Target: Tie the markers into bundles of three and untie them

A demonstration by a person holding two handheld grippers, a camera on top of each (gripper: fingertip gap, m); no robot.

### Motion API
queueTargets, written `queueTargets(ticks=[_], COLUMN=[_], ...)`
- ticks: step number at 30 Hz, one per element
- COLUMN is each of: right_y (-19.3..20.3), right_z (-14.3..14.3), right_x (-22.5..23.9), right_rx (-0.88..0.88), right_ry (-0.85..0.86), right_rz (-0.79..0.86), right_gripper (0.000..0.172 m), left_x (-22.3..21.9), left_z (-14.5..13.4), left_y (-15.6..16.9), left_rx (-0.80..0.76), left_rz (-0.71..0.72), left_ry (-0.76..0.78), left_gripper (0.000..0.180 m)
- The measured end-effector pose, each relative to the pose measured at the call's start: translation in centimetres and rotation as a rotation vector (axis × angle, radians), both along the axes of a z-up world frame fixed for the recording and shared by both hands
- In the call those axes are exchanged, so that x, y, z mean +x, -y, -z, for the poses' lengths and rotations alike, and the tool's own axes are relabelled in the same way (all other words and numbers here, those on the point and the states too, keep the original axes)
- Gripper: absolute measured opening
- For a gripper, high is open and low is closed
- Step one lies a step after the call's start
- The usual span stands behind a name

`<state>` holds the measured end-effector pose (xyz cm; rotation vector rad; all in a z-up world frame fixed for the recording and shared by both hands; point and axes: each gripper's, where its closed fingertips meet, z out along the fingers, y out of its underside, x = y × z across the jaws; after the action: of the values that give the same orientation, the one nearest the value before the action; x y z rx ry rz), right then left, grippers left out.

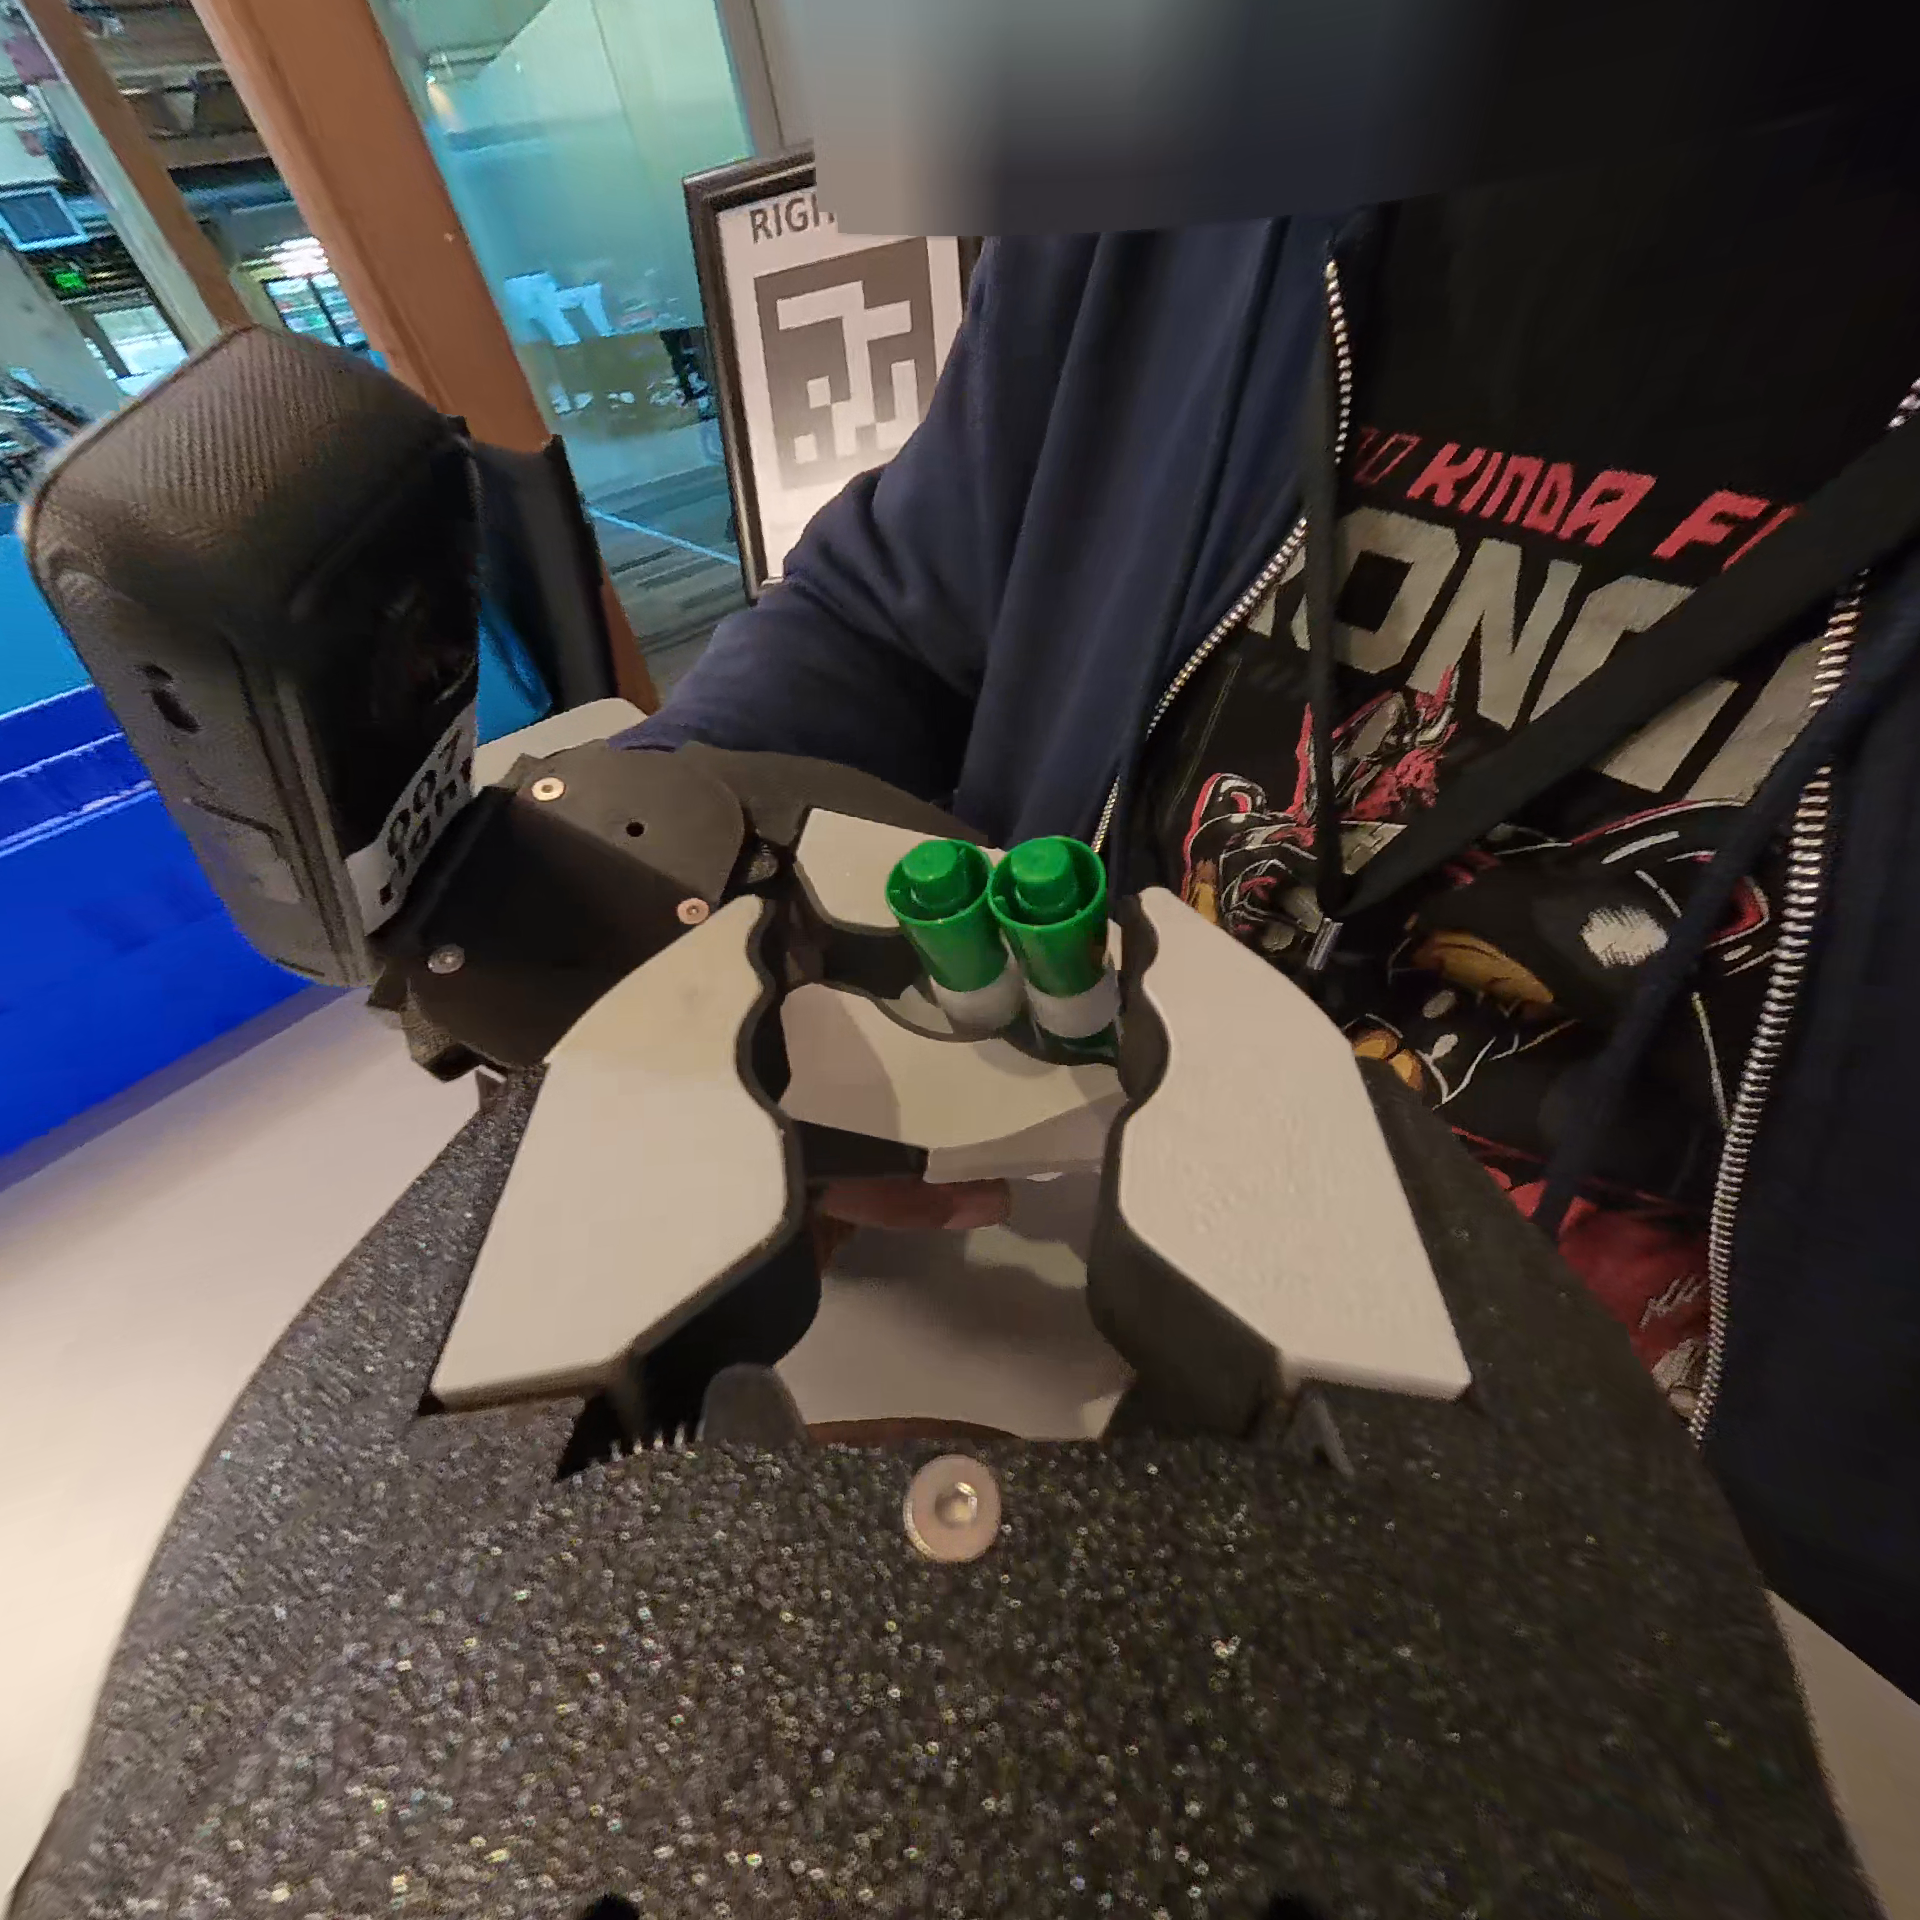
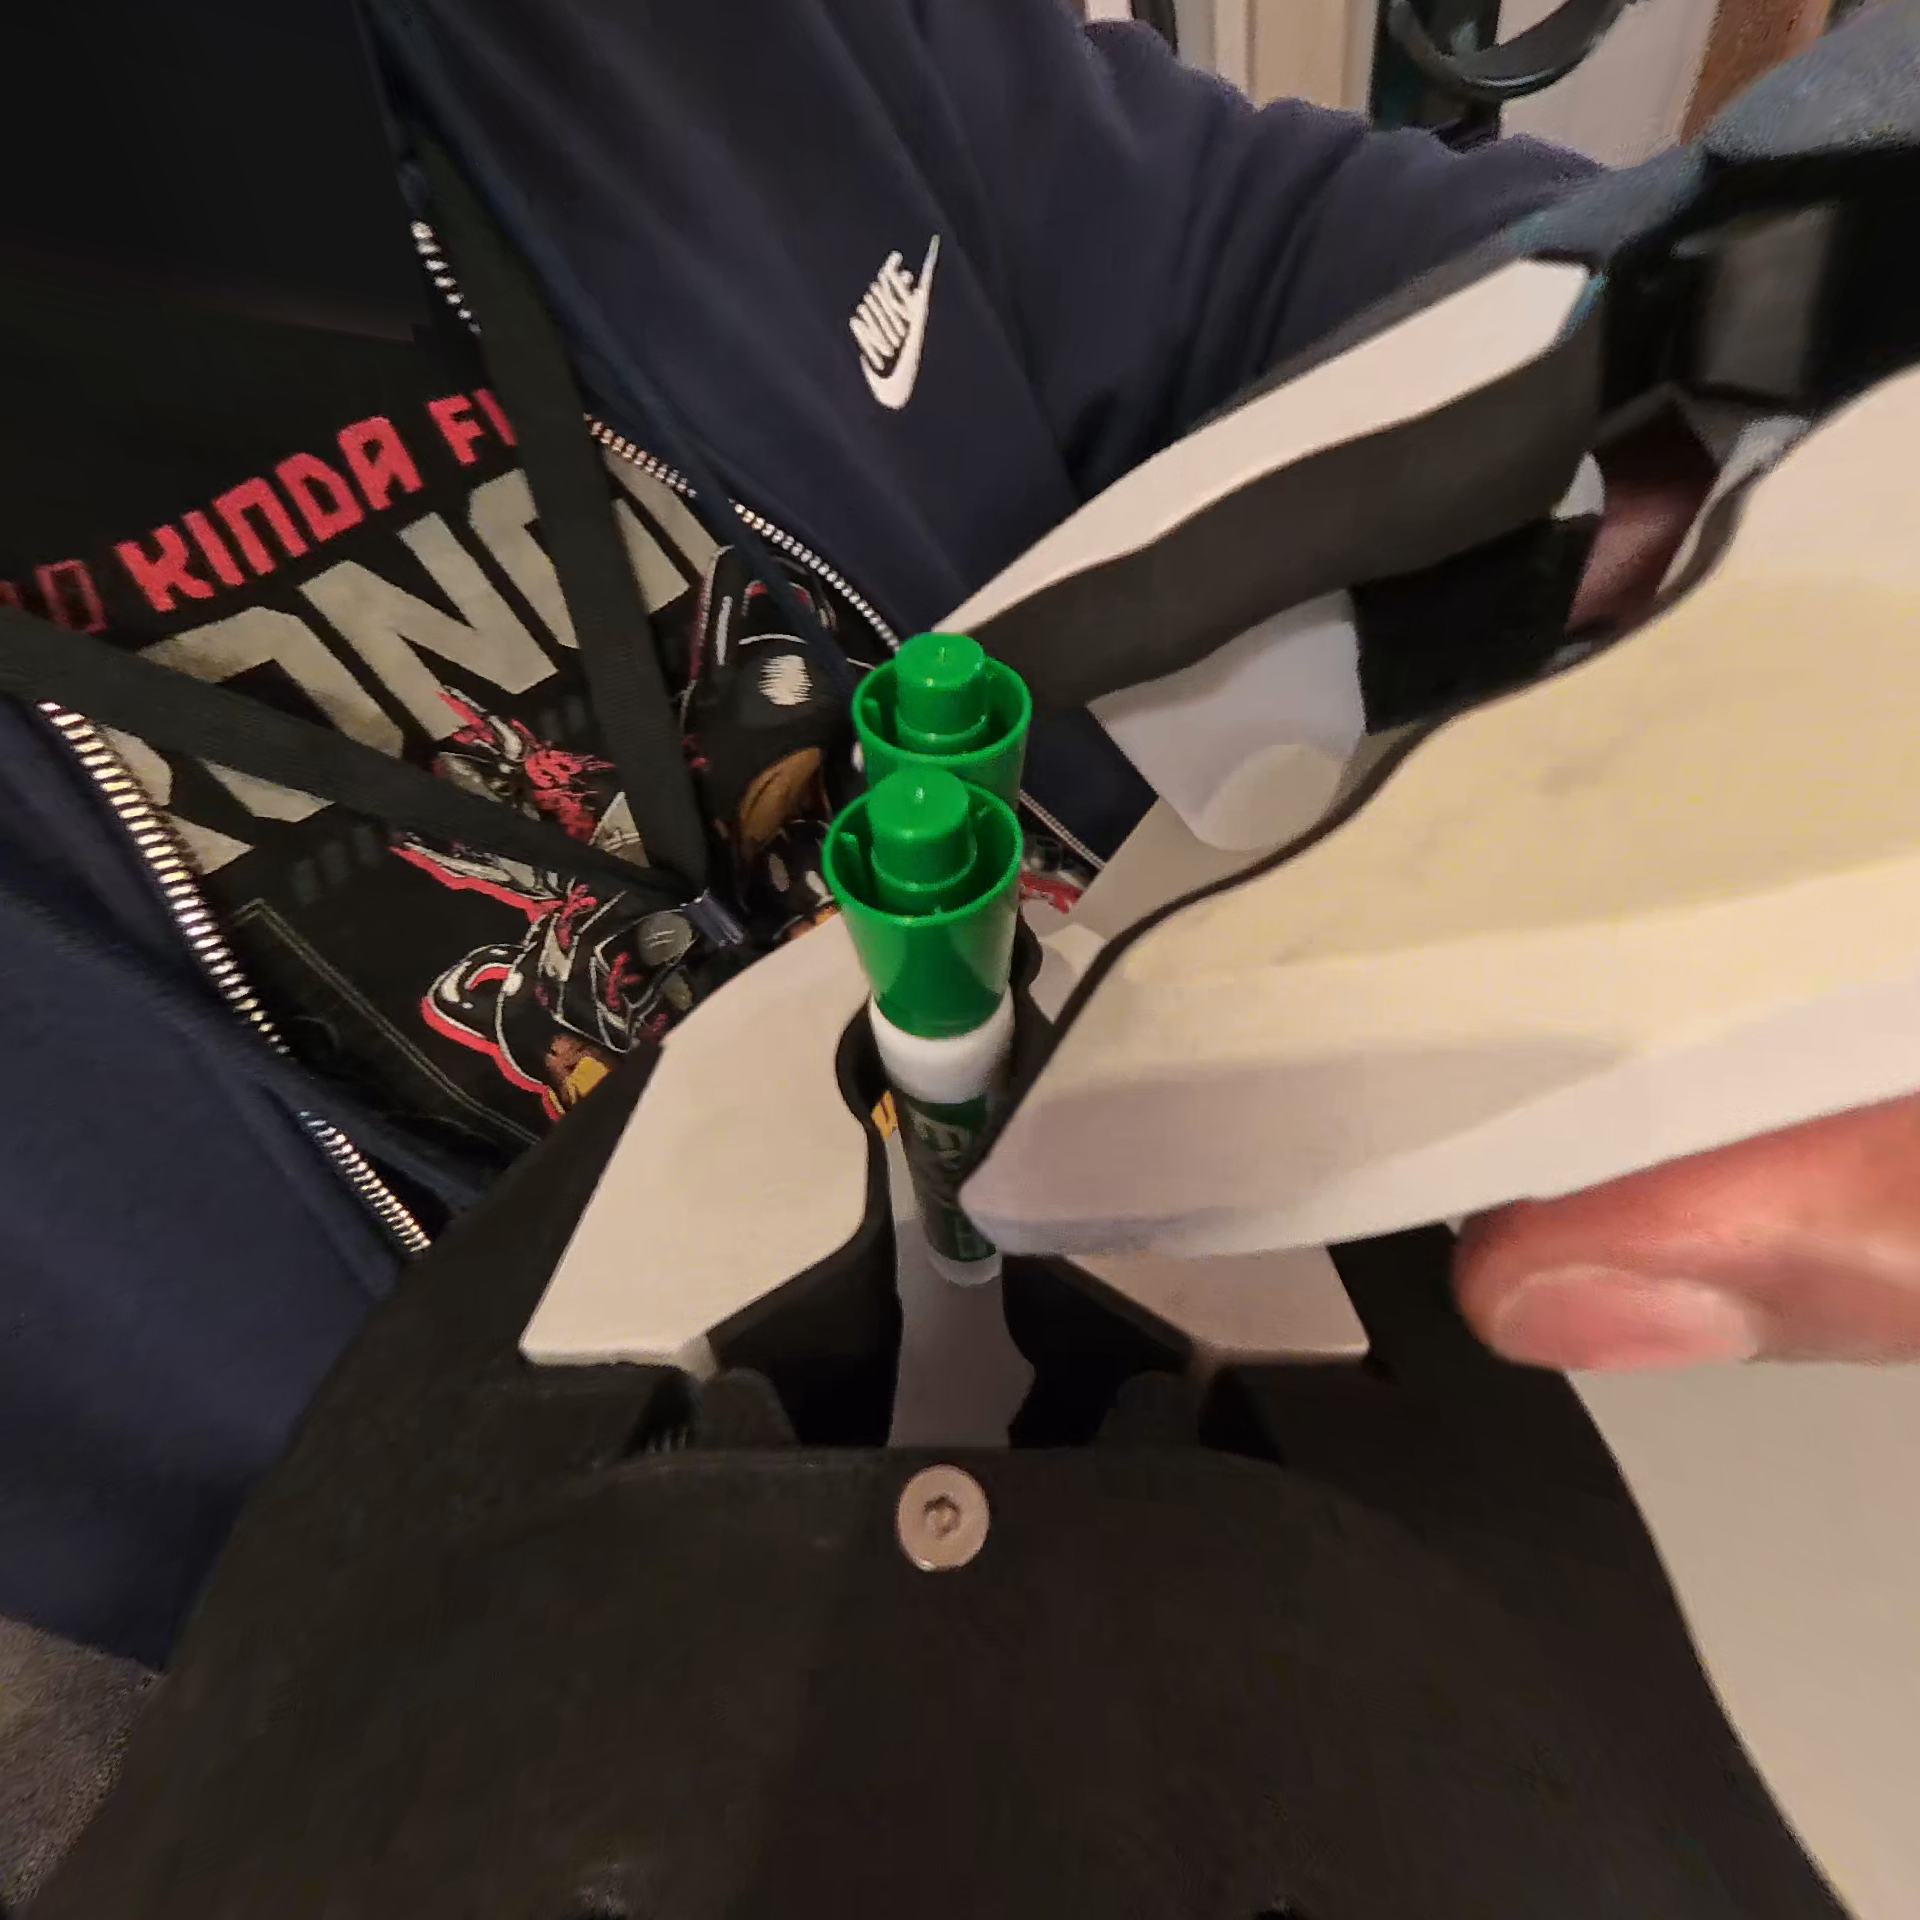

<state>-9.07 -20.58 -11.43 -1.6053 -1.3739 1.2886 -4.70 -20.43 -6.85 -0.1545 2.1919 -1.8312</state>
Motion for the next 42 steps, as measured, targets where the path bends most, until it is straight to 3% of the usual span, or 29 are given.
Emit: queueTargets(ticks=[8, 19, 42], right_y=[0.7, 0.9, 1.3], right_z=[-0.5, 0.4, 0.7], right_x=[0.1, 0.7, 1.5], right_rx=[-0.002, -0.061, -0.151], right_ry=[-0.050, -0.030, -0.038], right_rz=[-0.055, -0.073, -0.119], right_gripper=[0.019, 0.019, 0.018], left_x=[-0.1, 0.5, 1.3], left_z=[0.2, 2.6, 3.2], left_y=[0.6, 0.9, 1.0], left_rx=[0.004, 0.210, 0.223], left_rz=[-0.003, -0.063, -0.100], left_ry=[-0.005, 0.032, -0.008], left_gripper=[0.060, 0.060, 0.047])
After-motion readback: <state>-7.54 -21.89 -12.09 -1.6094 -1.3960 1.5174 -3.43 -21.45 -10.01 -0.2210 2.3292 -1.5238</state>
